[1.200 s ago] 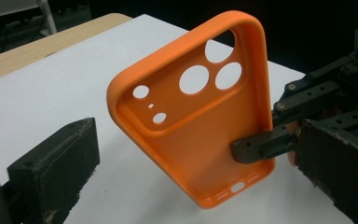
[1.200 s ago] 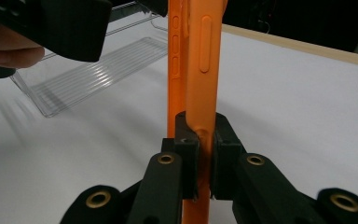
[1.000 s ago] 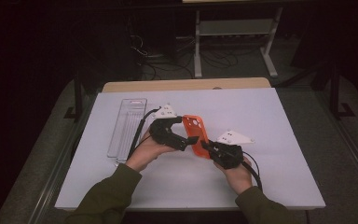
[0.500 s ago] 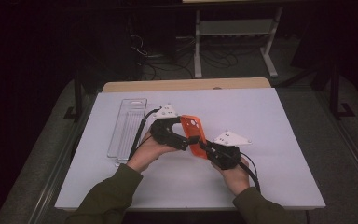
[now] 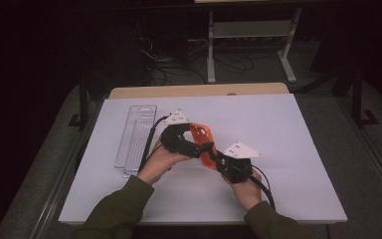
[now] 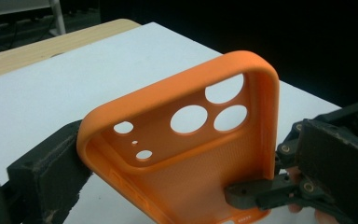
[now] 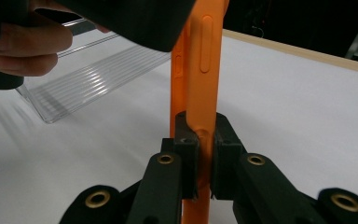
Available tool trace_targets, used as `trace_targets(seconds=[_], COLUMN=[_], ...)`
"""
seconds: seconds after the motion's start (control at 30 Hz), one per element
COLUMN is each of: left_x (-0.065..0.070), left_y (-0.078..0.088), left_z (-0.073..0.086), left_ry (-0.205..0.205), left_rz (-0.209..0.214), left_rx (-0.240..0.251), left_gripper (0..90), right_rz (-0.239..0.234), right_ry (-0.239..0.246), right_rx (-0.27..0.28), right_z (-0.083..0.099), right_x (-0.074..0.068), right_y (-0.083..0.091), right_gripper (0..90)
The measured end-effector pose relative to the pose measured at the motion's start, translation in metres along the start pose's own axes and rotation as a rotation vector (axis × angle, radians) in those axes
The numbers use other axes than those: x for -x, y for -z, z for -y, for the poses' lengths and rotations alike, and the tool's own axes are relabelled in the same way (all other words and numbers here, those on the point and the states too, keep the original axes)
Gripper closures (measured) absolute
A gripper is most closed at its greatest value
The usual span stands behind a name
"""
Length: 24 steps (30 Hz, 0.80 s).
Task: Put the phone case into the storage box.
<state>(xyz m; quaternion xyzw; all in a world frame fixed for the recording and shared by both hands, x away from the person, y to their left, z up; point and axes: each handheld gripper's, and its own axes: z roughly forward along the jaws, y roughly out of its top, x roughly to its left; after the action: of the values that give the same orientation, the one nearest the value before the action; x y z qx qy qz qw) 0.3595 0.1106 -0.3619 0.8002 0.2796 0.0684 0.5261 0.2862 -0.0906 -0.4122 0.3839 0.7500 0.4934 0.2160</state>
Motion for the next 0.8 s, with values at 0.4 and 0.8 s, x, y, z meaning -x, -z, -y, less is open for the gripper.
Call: trace_targets(seconds=[0.4, 0.8], left_x=[-0.001, 0.001], left_y=[-0.002, -0.003], left_z=[0.001, 0.001], left_ry=[0.056, 0.065], left_rz=[-0.009, -0.039], left_rx=[-0.001, 0.003], left_gripper=[0.0, 2.8], right_rz=[0.010, 0.007], right_ry=[0.000, 0.003], right_rx=[-0.009, -0.015], right_z=[0.004, 0.005], right_x=[-0.010, -0.011], right_y=[-0.005, -0.007], right_gripper=[81.9, 81.7])
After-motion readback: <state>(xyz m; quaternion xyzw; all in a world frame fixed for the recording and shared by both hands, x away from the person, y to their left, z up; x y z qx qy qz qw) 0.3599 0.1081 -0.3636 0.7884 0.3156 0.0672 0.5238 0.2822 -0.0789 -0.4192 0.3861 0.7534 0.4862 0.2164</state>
